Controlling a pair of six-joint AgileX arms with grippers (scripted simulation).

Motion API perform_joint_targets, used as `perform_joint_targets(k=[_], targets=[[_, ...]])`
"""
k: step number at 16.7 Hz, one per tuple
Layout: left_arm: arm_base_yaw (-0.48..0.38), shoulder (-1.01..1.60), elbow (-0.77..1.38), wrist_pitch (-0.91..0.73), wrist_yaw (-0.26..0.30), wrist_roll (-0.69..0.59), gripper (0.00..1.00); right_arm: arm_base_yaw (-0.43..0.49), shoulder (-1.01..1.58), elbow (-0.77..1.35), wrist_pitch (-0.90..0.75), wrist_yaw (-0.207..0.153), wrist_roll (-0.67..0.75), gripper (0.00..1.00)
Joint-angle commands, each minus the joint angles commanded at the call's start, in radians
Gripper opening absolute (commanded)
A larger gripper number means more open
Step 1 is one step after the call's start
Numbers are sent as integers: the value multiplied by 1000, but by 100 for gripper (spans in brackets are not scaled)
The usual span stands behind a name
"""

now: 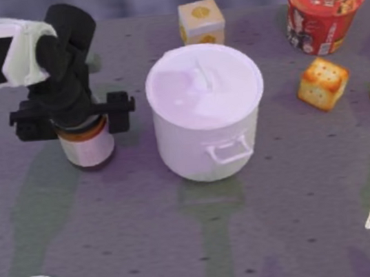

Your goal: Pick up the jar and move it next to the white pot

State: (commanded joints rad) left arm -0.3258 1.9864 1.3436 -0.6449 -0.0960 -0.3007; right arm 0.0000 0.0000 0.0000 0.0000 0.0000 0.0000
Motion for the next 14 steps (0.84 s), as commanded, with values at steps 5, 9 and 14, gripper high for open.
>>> perform_joint_targets(k=[5,9,14], targets=[[0,0,0,0,0,0,75,0,0,0,0,0,0,100],[0,0,0,0,0,0,100,0,0,0,0,0,0,100],[0,0,0,0,0,0,100,0,0,0,0,0,0,100]])
